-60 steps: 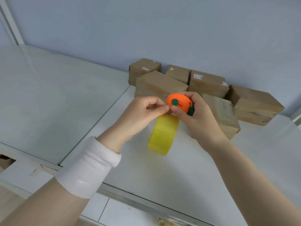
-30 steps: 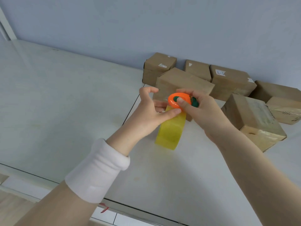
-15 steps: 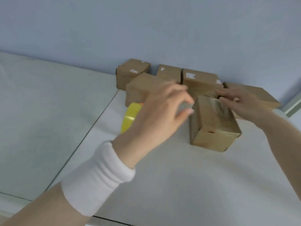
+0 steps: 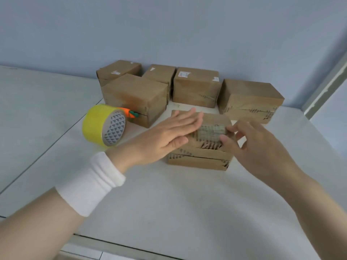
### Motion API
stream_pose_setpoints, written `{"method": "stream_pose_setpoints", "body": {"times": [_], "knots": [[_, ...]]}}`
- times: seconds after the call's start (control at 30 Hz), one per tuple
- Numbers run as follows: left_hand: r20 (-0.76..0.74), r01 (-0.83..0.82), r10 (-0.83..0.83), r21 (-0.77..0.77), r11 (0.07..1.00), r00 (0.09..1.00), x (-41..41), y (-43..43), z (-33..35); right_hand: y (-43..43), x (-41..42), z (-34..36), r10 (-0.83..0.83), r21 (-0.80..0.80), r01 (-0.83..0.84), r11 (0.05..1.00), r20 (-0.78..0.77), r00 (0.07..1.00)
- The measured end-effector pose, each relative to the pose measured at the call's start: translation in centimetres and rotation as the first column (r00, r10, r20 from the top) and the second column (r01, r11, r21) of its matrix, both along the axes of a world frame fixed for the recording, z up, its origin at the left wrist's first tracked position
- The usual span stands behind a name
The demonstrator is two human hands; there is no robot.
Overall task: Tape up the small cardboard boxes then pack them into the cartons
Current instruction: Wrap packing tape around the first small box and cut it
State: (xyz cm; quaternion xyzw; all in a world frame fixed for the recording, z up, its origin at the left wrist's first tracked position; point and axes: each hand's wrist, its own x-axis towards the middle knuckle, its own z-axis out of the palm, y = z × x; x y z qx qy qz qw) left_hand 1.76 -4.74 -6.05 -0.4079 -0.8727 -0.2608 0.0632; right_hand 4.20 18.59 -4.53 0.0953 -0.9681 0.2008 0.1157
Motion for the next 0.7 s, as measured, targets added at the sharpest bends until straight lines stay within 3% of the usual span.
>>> {"method": "stream_pose_setpoints", "body": {"times": [0.07,0.13,0.23,0.33,0.53,0.7], "knots": [[0.157,-0.07,0.055,0.093,0.993,0.986,0.2,0.3,0.7,0.2,0.3,0.6,-0.003,0.025,0.004,1.0,-0.046,0.999],[0.117,-0.142,0.126,0.142,0.98,0.985,-0.2,1.2,1.9,-0.2,0.0,1.7,0.082,-0.035,-0.087,0.996,-0.112,0.99],[-0.047,-0.278,0.274,-0.125,0.952,0.961,-1.5,3.3,3.0,-2.1,-0.9,2.2,0.289,0.064,-0.286,0.956,-0.035,0.957],[-0.032,-0.318,0.334,-0.397,0.861,0.942,-1.9,4.7,1.8,-3.4,-1.5,0.7,0.297,0.206,-0.313,0.927,0.106,0.949],[0.112,-0.228,0.315,-0.473,0.851,0.943,-3.0,4.4,3.0,-3.0,-2.4,1.1,0.274,0.232,-0.335,0.913,0.257,0.927],[-0.01,-0.27,0.289,-0.397,0.877,0.957,-2.0,4.2,1.4,-2.7,-2.1,-0.2,0.272,0.257,-0.304,0.917,0.151,0.95]]}}
